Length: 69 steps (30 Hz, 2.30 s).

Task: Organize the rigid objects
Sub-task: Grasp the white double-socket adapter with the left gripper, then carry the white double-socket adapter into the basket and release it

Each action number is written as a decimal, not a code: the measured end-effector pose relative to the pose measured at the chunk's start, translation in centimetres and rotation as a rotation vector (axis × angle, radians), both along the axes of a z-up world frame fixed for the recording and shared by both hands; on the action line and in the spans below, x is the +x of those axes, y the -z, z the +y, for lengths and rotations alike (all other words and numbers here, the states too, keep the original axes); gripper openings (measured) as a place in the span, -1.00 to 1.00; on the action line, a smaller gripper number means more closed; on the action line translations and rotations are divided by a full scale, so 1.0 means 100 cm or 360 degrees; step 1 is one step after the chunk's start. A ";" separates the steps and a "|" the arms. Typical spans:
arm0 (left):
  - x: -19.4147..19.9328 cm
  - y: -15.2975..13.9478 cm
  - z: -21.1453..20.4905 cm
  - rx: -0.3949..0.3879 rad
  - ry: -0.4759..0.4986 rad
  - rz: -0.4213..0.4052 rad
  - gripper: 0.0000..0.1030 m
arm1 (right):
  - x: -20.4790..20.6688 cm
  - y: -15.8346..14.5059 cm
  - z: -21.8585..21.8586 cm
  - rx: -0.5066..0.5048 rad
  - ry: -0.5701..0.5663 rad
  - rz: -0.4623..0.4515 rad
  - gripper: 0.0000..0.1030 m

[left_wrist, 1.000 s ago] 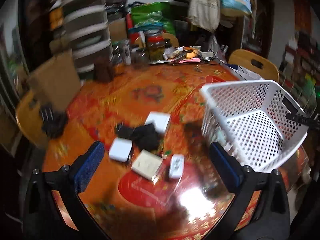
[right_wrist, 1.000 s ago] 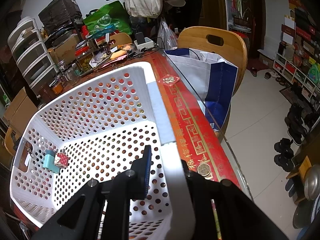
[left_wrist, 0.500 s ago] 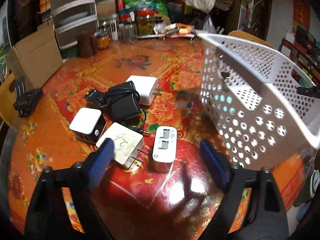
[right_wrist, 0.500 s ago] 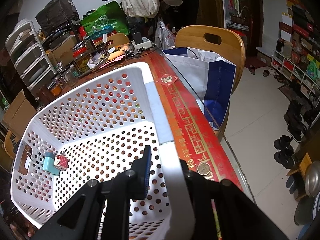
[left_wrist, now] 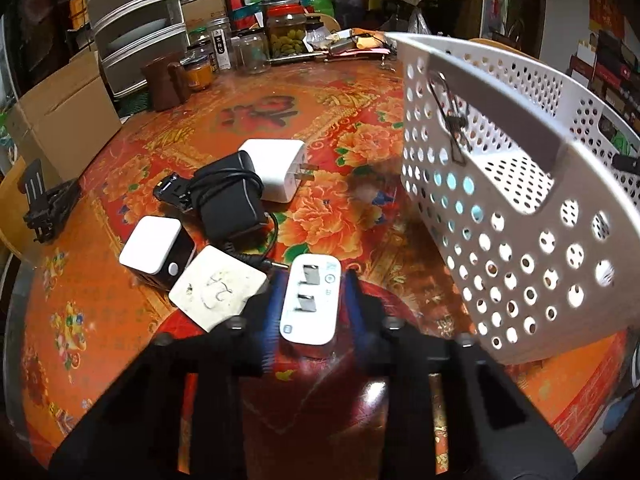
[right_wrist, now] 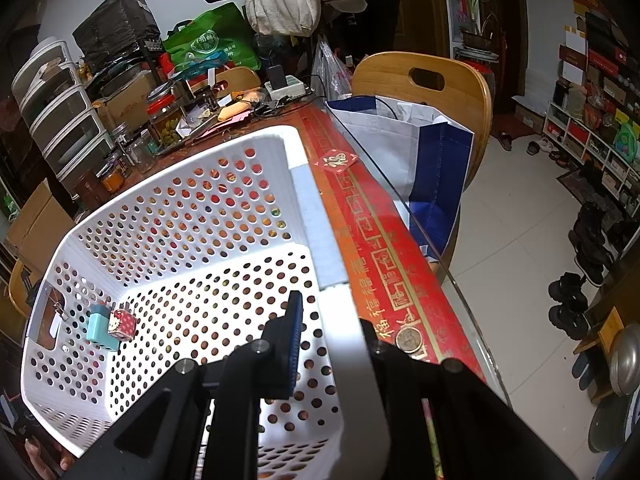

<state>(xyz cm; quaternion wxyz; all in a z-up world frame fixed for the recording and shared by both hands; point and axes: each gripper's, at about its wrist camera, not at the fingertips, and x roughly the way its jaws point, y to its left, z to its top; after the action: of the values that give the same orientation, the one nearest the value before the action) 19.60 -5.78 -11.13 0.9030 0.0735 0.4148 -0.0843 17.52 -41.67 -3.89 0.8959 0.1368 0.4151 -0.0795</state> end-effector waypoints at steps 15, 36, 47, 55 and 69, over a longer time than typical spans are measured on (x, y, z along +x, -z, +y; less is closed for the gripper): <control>-0.019 -0.028 0.028 -0.0018 -0.0096 -0.0149 -0.60 | 0.000 -0.001 0.000 0.0000 0.0000 -0.0005 -0.72; -0.019 -0.132 0.062 -0.0013 -0.0219 -0.0383 -0.60 | 0.000 0.001 0.001 -0.0006 -0.0020 -0.0003 -0.72; 0.000 -0.181 -0.019 0.0081 -0.0030 -0.0429 -0.59 | 0.000 0.000 0.001 -0.0003 -0.0023 -0.0006 -0.72; 0.046 -0.136 -0.119 0.0135 0.0351 0.0068 -0.59 | 0.000 0.001 0.001 0.0014 -0.0028 -0.0021 -0.71; 0.089 -0.092 -0.178 0.0236 0.0426 0.0429 -0.71 | 0.003 0.003 -0.002 0.0049 -0.0033 -0.0024 -0.70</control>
<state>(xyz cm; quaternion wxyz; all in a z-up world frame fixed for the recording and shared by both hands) 28.52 -23.60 -1.95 0.8122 0.1825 0.5234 -0.1820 17.84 -41.84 -4.19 0.8976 0.1469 0.4109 -0.0629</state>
